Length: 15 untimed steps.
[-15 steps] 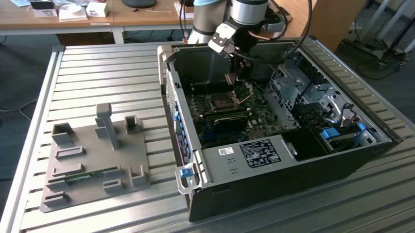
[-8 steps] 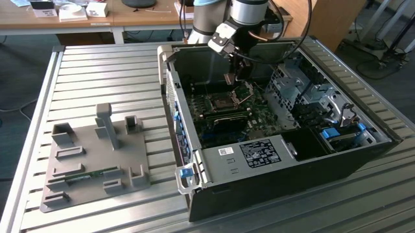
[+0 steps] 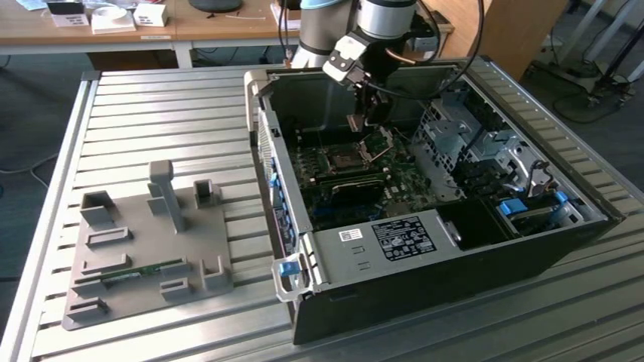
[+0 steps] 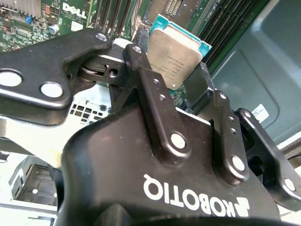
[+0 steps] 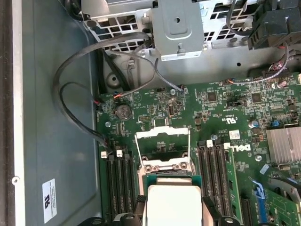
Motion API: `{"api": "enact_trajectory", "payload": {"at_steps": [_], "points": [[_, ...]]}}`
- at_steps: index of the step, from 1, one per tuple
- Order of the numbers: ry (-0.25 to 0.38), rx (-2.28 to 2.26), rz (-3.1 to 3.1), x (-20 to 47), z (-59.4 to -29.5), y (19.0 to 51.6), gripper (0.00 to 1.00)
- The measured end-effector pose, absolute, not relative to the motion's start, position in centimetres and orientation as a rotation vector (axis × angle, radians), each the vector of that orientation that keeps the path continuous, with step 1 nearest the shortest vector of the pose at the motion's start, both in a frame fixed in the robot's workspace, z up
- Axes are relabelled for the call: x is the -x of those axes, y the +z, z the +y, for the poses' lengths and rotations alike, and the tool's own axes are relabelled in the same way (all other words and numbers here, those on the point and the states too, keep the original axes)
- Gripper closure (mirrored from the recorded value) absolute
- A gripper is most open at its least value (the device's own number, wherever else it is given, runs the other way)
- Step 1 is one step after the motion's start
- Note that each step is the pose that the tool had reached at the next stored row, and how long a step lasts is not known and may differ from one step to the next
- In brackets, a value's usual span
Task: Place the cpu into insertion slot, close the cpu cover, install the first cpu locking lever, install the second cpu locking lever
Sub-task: 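Place the cpu into insertion slot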
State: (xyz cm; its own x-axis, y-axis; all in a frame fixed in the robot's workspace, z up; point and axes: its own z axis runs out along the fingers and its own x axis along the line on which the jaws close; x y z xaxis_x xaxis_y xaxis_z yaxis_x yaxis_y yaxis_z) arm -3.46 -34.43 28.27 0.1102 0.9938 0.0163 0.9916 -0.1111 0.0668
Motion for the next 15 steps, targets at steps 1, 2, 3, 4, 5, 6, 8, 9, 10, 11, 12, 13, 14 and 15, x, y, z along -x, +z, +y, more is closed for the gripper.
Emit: {"api": "enact_trajectory", "payload": {"at_steps": [1, 2, 3, 4, 5, 6, 8, 9, 10, 11, 12, 13, 14, 15], "points": [[0.089, -2.304, 2.077, 3.5, -34.4, 28.3, 0.46], [0.089, -2.291, 2.091, 3.5, -34.4, 28.3, 0.46], [0.089, -2.277, 2.107, 3.5, -34.4, 28.3, 0.46], [0.089, -2.261, 2.125, 3.5, -34.4, 28.2, 0.46], [0.09, -2.246, 2.142, 3.5, -34.4, 28.2, 0.46], [0.091, -2.234, 2.154, 3.5, -34.4, 28.2, 0.46], [0.091, -2.224, 2.165, 3.5, -34.4, 28.0, 0.46], [0.091, -2.22, 2.17, 3.5, -34.4, 27.9, 0.46], [0.091, -2.217, 2.173, 3.6, -34.4, 27.7, 0.46], [0.091, -2.214, 2.176, 3.6, -34.4, 27.6, 0.46], [0.091, -2.213, 2.177, 3.6, -34.4, 27.5, 0.46], [0.091, -2.213, 2.178, 3.6, -34.4, 27.4, 0.46], [0.092, -2.212, 2.178, 3.7, -34.4, 27.3, 0.46], [0.092, -2.212, 2.179, 3.7, -34.4, 27.2, 0.46]]}}
